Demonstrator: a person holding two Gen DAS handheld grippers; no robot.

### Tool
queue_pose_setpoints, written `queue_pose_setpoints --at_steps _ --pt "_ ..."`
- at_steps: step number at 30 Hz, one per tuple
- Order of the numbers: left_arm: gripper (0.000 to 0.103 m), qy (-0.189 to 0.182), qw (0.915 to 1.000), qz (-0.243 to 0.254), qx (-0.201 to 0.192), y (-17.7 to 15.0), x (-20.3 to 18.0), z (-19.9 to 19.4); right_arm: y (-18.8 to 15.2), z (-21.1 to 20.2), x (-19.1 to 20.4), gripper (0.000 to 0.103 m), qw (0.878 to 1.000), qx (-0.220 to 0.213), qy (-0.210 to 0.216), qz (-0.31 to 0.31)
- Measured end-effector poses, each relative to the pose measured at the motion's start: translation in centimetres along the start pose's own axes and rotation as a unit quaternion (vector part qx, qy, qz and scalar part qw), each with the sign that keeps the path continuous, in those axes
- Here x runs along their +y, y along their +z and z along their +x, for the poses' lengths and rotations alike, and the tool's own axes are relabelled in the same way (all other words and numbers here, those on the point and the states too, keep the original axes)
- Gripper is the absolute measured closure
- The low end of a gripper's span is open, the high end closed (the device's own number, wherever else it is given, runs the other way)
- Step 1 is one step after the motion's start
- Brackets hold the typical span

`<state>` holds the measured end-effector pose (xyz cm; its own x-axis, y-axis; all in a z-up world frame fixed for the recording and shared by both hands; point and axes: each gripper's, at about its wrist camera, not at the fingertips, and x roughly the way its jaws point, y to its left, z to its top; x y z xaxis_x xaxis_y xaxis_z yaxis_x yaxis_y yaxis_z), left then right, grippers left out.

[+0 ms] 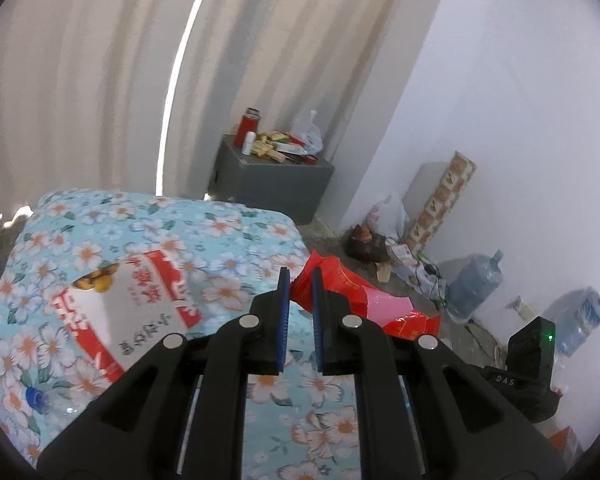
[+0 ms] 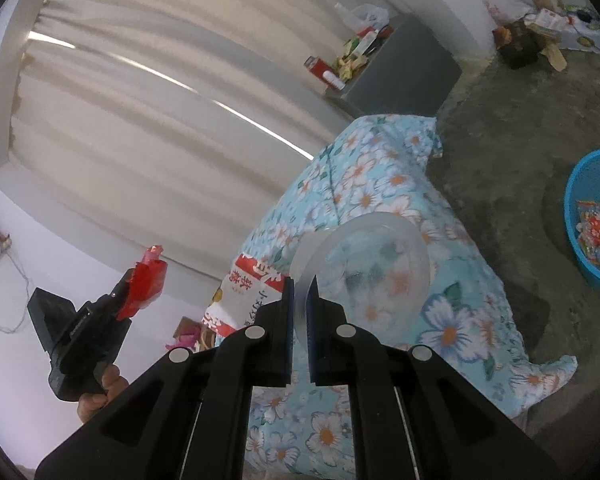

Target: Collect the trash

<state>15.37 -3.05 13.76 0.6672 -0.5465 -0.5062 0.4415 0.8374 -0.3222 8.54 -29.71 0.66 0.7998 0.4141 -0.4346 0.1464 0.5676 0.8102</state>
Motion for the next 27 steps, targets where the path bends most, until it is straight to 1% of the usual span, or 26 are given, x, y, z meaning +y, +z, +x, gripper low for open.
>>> queue_pose_setpoints --at_steps 8,14,17,21,25,27 --pt "0.095 -0.018 0.9983 0.048 0.029 -0.2 -5.2 4.3 0.7 -2.8 -3.2 0.097 0.999 -0.028 -0.005 0.030" --pt "0.095 -0.039 0.9930 0.091 0.064 -1.3 -9.9 8.8 1.3 -4.7 -6.2 0.097 0.997 -0.049 -0.018 0.062" --pt "0.095 -0.053 0.9886 0.113 0.084 -2.4 -12.4 11.4 1.6 -5.5 -8.2 0.097 0.994 -0.060 -0.029 0.088" --pt "0.095 -0.070 0.9806 0.142 0.117 -4.1 -15.5 15.3 1.9 -6.0 -10.6 0.097 0.990 -0.069 -0.048 0.116" --pt "0.095 -0.076 0.9717 0.166 0.150 -5.8 -18.1 19.3 2.3 -7.2 -13.7 0.097 0.982 -0.085 -0.071 0.150" --pt "0.095 -0.079 0.9660 0.178 0.170 -6.8 -19.5 21.6 2.7 -8.2 -15.8 0.097 0.977 -0.095 -0.089 0.170"
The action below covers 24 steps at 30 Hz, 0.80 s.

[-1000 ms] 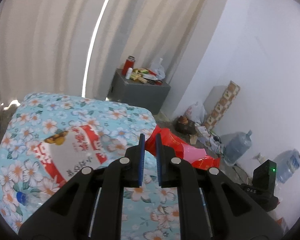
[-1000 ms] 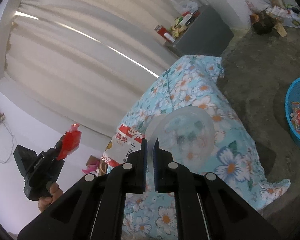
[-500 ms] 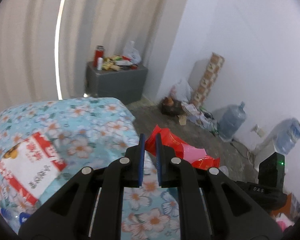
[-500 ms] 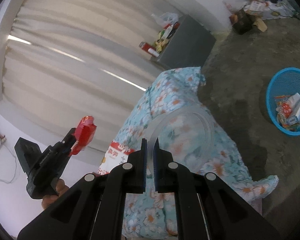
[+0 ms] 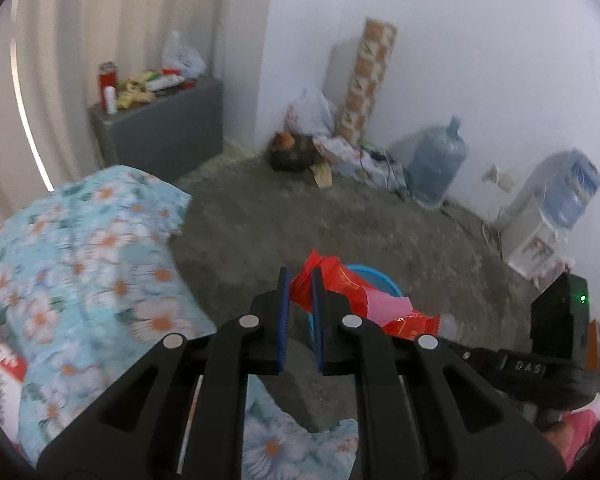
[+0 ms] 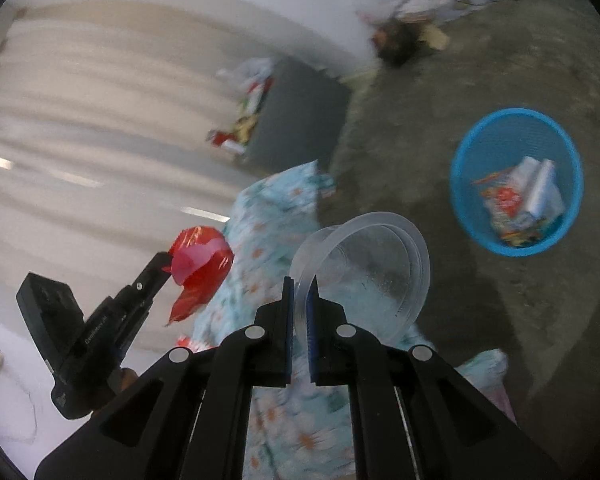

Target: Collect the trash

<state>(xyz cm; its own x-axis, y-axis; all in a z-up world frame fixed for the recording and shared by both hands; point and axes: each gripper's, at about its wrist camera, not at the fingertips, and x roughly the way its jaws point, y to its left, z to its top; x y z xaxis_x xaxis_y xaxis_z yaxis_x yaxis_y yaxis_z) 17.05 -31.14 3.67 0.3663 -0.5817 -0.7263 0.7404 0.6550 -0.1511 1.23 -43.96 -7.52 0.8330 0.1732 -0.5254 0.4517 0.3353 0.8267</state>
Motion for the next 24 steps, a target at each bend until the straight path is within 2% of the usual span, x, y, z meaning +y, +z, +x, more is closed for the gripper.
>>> queue_pose_setpoints --at_steps 6,9,14,15,16,17,18,20,21,22,24 --pt "0.095 0.009 0.9962 0.059 0.063 -0.3 -3.3 8.0 4.7 0.8 -5.9 0.097 0.996 -0.012 -0.054 0.066" --pt "0.095 -0.002 0.9920 0.061 0.110 -0.8 -4.5 12.5 6.7 2.3 -8.2 0.097 0.993 -0.006 -0.072 0.092" --pt "0.095 -0.009 0.9858 0.066 0.154 -1.3 -6.3 18.4 9.9 5.2 -11.8 0.096 0.987 0.011 -0.104 0.122" --pt "0.094 -0.014 0.9850 0.063 0.160 -1.3 -6.6 19.5 10.6 6.1 -12.8 0.091 0.986 0.021 -0.101 0.129" --pt "0.094 -0.020 0.9842 0.061 0.165 -1.3 -6.9 20.4 11.4 7.1 -14.0 0.071 0.986 0.030 -0.096 0.136" --pt "0.088 -0.028 0.9828 0.058 0.173 -1.4 -7.2 21.6 11.9 7.8 -15.4 0.056 0.985 0.033 -0.095 0.144" --pt "0.070 -0.030 0.9794 0.056 0.191 -1.8 -7.5 23.2 12.3 8.6 -17.1 0.032 0.983 0.037 -0.100 0.151" --pt "0.052 -0.022 0.9762 0.059 0.208 -2.5 -7.8 24.9 12.3 10.1 -20.8 0.030 0.972 0.058 -0.124 0.190" --pt "0.052 -0.014 0.9748 0.061 0.214 -2.7 -7.7 25.6 11.6 10.5 -23.0 0.030 0.961 0.068 -0.135 0.230" --pt "0.052 -0.008 0.9738 0.060 0.219 -2.8 -7.5 26.0 11.1 10.6 -24.2 0.030 0.956 0.070 -0.134 0.253" --pt "0.052 -0.012 0.9748 0.042 0.219 -2.8 -6.8 25.8 9.7 10.1 -25.9 0.030 0.951 0.062 -0.115 0.282"
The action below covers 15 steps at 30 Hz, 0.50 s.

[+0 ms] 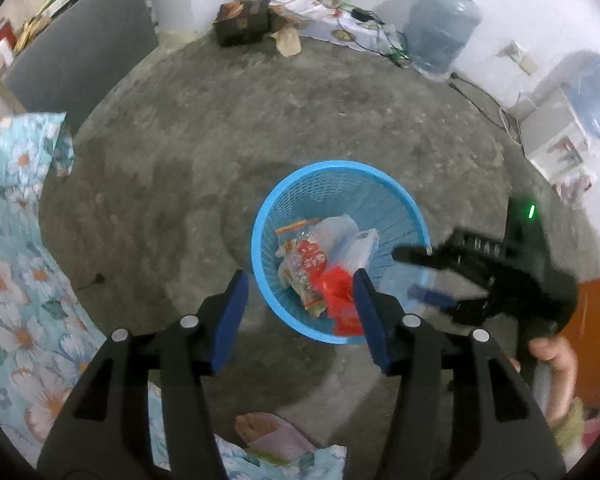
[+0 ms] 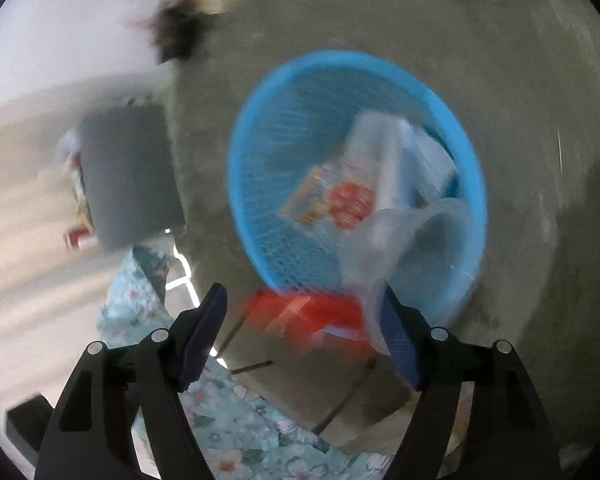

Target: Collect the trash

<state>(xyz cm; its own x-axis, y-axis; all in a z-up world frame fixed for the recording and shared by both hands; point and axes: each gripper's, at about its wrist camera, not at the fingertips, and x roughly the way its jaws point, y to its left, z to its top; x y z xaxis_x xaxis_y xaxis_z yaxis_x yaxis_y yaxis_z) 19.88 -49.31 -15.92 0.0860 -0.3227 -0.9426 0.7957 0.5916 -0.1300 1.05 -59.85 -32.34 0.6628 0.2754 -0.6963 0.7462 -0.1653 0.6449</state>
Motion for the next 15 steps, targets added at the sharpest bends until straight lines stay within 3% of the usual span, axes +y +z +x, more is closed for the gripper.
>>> queue_pose_setpoints --at_steps 8,11,15 --pt "0.043 0.006 0.9986 -0.009 -0.052 -0.1 0.5 -4.0 -2.1 -2.3 -0.3 0.030 0.997 -0.038 0.061 -0.026" --pt "0.040 -0.005 0.9977 -0.008 -0.067 -0.5 0.4 -6.1 -2.8 -3.1 0.7 0.030 0.996 -0.052 0.057 -0.050" --pt "0.033 -0.022 0.9948 -0.006 -0.099 -1.9 0.3 -10.6 -6.3 -5.1 3.0 0.030 0.991 -0.077 0.053 -0.095"
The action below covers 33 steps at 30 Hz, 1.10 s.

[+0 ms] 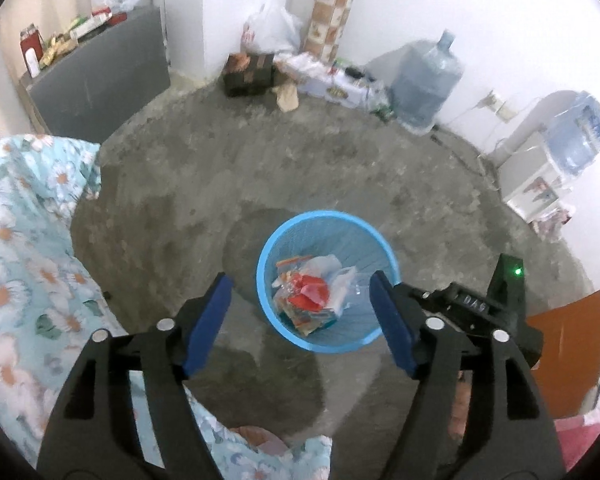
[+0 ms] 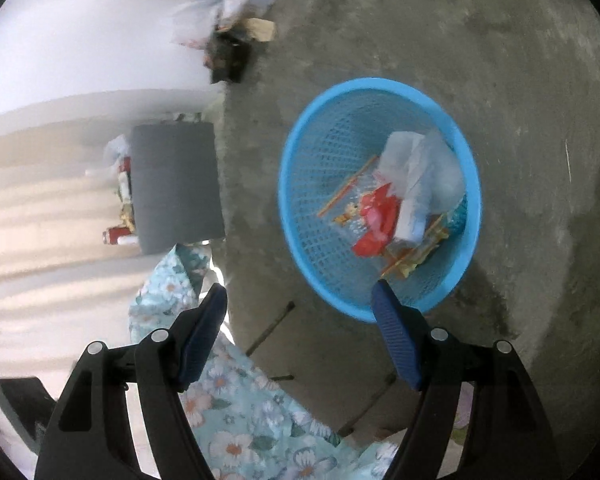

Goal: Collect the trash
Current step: 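Move both tools back over the bed toward the remaining snack bag and Pepsi bottle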

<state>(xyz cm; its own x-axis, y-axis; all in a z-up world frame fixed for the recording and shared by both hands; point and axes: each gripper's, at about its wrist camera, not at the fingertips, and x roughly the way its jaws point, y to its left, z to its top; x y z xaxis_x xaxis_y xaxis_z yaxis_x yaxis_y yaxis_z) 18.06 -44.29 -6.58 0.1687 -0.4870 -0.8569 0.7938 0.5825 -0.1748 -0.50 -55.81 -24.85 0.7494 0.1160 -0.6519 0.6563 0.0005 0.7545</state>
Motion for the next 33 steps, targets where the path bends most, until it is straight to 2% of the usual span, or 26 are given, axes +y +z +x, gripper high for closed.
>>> queue_pose_setpoints --at_steps 4,5,8,11,15,20,24,26,29,31,33 --pt "0.031 -0.003 0.9997 0.000 -0.025 -1.2 0.4 -6.0 -4.3 -3.4 4.4 0.029 0.996 -0.029 -0.010 -0.080" --pt "0.026 -0.008 0.9994 -0.004 -0.034 -1.5 0.6 -7.4 -5.3 -4.2 5.3 0.027 0.994 -0.035 -0.012 -0.099" --pt "0.022 -0.013 0.9971 -0.020 -0.072 -3.5 2.1 -13.6 -8.2 -6.2 8.7 0.024 0.985 -0.051 -0.022 -0.163" --pt "0.020 -0.006 0.9941 -0.030 -0.104 -5.5 3.6 -18.1 -10.9 -7.7 12.2 0.023 0.972 -0.058 -0.028 -0.225" --pt "0.019 0.031 0.9879 -0.051 -0.143 -9.0 6.7 -23.8 -14.7 -9.4 16.3 0.019 0.951 -0.073 -0.029 -0.298" --pt "0.018 0.077 0.9789 -0.097 -0.162 -13.5 10.9 -28.4 -19.7 -10.5 20.5 0.013 0.924 -0.086 -0.045 -0.370" --pt "0.018 0.114 0.9659 -0.148 -0.179 -17.2 14.6 -31.4 -23.0 -10.5 22.8 0.013 0.909 -0.089 -0.056 -0.403" --pt "0.018 0.132 0.9587 -0.166 -0.190 -18.9 15.8 -32.8 -24.8 -10.4 23.8 0.012 0.899 -0.097 -0.075 -0.419" --pt "0.017 0.143 0.9512 -0.181 -0.206 -20.5 17.2 -33.9 -27.7 -10.0 25.2 0.009 0.877 -0.120 -0.108 -0.452" --pt "0.017 0.146 0.9467 -0.190 -0.215 -21.5 18.2 -34.7 -29.3 -9.5 25.9 0.007 0.856 -0.135 -0.138 -0.479" --pt "0.017 0.151 0.9407 -0.201 -0.227 -22.7 19.0 -35.5 -30.8 -8.7 26.5 0.007 0.830 -0.148 -0.171 -0.511"
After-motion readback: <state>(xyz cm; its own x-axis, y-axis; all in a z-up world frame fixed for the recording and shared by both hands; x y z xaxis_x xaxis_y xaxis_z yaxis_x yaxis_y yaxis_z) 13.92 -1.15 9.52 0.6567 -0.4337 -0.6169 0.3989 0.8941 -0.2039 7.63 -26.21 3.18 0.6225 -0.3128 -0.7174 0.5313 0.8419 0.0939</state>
